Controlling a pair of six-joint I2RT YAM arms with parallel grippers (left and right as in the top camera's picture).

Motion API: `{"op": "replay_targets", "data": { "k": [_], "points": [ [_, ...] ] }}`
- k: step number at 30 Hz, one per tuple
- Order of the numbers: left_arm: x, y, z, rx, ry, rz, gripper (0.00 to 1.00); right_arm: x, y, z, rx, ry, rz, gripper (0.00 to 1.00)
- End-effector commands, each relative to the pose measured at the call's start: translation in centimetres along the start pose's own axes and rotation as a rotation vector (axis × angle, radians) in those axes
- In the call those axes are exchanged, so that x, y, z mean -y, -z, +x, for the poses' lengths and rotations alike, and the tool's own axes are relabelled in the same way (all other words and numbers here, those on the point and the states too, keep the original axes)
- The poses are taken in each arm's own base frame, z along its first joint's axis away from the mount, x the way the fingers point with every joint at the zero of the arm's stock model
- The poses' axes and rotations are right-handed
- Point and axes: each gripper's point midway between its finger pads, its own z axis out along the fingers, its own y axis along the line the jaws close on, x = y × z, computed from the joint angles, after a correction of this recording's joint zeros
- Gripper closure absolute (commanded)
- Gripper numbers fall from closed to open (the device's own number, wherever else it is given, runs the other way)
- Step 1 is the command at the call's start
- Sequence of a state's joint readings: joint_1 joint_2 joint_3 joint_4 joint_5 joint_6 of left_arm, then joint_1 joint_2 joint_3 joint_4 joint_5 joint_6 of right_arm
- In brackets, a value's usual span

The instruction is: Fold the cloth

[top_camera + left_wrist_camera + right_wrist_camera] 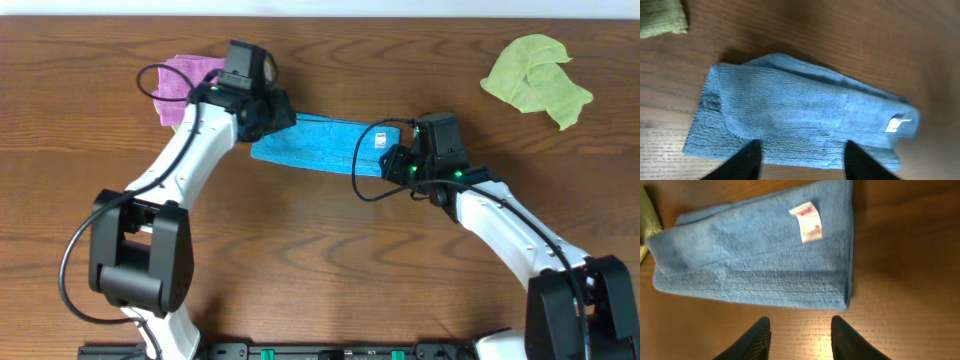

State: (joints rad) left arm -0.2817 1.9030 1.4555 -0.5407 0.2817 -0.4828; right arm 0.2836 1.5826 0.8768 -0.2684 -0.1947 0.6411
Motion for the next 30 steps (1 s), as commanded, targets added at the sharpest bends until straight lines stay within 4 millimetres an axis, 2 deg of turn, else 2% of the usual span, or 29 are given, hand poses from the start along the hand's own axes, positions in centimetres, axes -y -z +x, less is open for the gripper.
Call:
{"op": "replay_targets", "data": {
  "k": [1,6,11,16,21,26,30],
  "points": [
    [-1.0,-2.1,0.4,-0.014,-0.027,-0.066,0.54,-0.3,0.9,-0.4,-0.009,-0.060,-0.030,0.56],
    [-2.6,-4.1,1.0,-0.042,-0.034,-0.127,0.68,1.7,1.2,-0.5,-0.032,-0.076,0.003,0.53],
    [-3.9,-5.3,1.4,-0.055,-0.041,-0.173,0.77,2.2,1.5,-1.0,-0.042,-0.064,-0.027,0.53],
    [-4.8,-7.0,2.1,-0.082,-0.036,-0.194,0.85,2.0,1.5,-0.7,-0.059,-0.041,-0.041,0.53],
    [-5.9,-8.3,3.4,-0.132,-0.023,-0.220,0.94,2.8,1.3,0.3,-0.081,-0.040,-0.024,0.54],
    [-6.0,-8.3,4.9,-0.188,-0.024,-0.236,0.94,4.3,1.0,1.3,-0.099,-0.054,0.008,0.54],
    [-5.0,-8.3,6.7,-0.237,-0.046,-0.234,0.94,5.7,0.7,2.4,-0.120,-0.079,0.030,0.54]
  ]
}}
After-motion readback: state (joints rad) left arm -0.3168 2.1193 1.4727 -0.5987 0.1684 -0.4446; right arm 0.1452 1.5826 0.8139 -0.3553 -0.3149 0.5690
